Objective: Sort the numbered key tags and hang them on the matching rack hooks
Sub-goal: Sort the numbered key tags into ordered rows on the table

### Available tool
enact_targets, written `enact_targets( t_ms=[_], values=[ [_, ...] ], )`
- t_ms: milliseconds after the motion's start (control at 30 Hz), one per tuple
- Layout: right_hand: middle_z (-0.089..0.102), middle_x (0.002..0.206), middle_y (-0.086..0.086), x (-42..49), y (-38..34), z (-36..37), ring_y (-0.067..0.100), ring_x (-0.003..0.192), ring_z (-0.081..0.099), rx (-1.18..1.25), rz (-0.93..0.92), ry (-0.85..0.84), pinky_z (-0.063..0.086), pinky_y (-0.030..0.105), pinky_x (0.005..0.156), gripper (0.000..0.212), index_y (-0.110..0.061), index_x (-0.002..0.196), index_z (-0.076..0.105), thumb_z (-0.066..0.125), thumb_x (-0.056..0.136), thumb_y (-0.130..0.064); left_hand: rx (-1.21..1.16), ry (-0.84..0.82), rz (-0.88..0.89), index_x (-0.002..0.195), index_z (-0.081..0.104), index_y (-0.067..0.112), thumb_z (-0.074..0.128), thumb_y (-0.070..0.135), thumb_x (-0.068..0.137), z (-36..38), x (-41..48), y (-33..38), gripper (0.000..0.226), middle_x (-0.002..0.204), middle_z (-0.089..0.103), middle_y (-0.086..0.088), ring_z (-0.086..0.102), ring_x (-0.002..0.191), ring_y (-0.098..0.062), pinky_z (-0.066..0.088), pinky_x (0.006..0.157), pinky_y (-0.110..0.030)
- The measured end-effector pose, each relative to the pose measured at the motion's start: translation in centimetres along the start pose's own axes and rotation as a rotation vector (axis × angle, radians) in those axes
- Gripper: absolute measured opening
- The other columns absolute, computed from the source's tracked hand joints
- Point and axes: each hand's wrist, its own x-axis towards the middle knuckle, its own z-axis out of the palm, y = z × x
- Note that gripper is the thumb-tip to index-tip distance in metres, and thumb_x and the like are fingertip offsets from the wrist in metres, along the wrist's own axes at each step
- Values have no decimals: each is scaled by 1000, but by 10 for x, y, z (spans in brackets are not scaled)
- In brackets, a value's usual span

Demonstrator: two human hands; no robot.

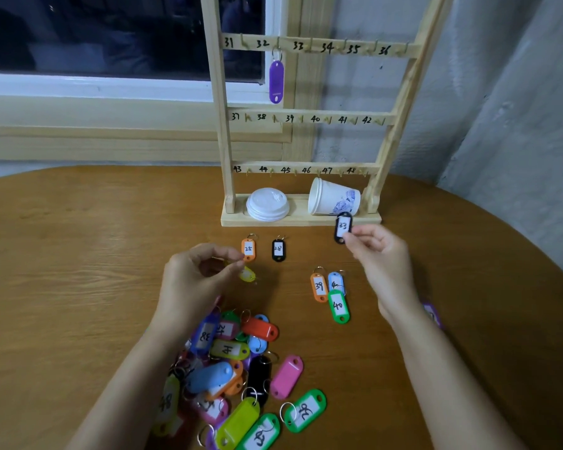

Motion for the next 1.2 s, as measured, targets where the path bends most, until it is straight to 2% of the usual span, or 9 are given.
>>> enact_targets(
  t_ms=[133, 267, 433, 700, 800, 900, 967, 1067, 1200],
  values=[
    [68, 88, -8, 31, 8, -10, 8, 84, 64, -268, 24, 56, 53, 28, 74, 8, -23, 91, 68, 70, 84, -21, 11, 22, 18, 103, 68, 25, 72, 6, 78, -1, 2, -2, 32, 100, 67, 3, 67, 84, -28, 59, 73, -45],
    [68, 92, -10, 40, 15, 0, 8, 81, 61, -583, 85, -18, 43, 24, 60, 8, -29, 91, 66, 68, 84, -29, -30, 50, 8, 108, 64, 29, 72, 4, 79, -1, 3, -2, 39, 96, 65, -4, 68, 83, -28, 58, 69, -52],
    [69, 100, -10, 41, 15, 7, 13, 92, 62, -752, 72, 26, 39, 24, 58, 13, -30, 99, 64, 66, 87, -32, -18, 72, -11, 98, 68, 30, 72, 11, 81, -4, 7, -10, 26, 86, 72, -2, 70, 83, -23, 57, 78, -48],
    [70, 102, -7, 35, 13, 4, 15, 89, 63, -827, -43, 63, 38, 23, 56, 21, -26, 109, 63, 65, 88, -32, 8, 77, -17, 93, 71, 24, 70, 14, 83, -3, 7, -8, 15, 84, 73, 0, 66, 80, -19, 52, 70, -31],
    [66, 96, -10, 19, 5, 12, 6, 79, 57, -758, -196, 15, 40, 23, 56, 19, -27, 106, 64, 65, 87, -30, -42, 63, -48, 95, 72, 25, 67, 15, 85, -2, 5, -6, 15, 84, 73, 2, 65, 80, -15, 52, 71, -29],
    [65, 86, -14, -11, -1, 34, -2, 62, 48, -522, -305, -105, 35, 20, 57, 12, -28, 96, 67, 68, 84, -27, -101, 43, -61, 98, 71, 22, 65, 12, 87, -1, 3, -2, 17, 84, 73, 0, 64, 75, -10, 52, 63, -23],
    [65, 84, -15, -30, -3, 48, -3, 63, 49, -400, -362, -170, 35, 14, 55, 11, -26, 94, 69, 69, 83, -24, -118, 33, -47, 101, 70, 22, 64, 9, 87, -1, 3, -1, 20, 83, 72, -1, 64, 74, -10, 52, 62, -23],
    [66, 83, -14, -46, -3, 59, 3, 64, 49, -299, -361, -218, 36, 11, 55, 12, -23, 94, 70, 69, 83, -21, -136, 6, -29, 95, 71, 22, 63, 8, 88, -1, 2, 1, 18, 78, 72, 2, 64, 71, -6, 52, 64, -21],
    [66, 82, -14, -50, -4, 63, 4, 68, 55, -227, -266, -230, 43, 14, 58, 13, -25, 95, 70, 69, 83, -21, -225, -21, -71, 88, 66, 11, 63, 3, 87, 1, 2, 1, 9, 67, 67, 3, 64, 70, -14, 51, 74, -33]
  ],
)
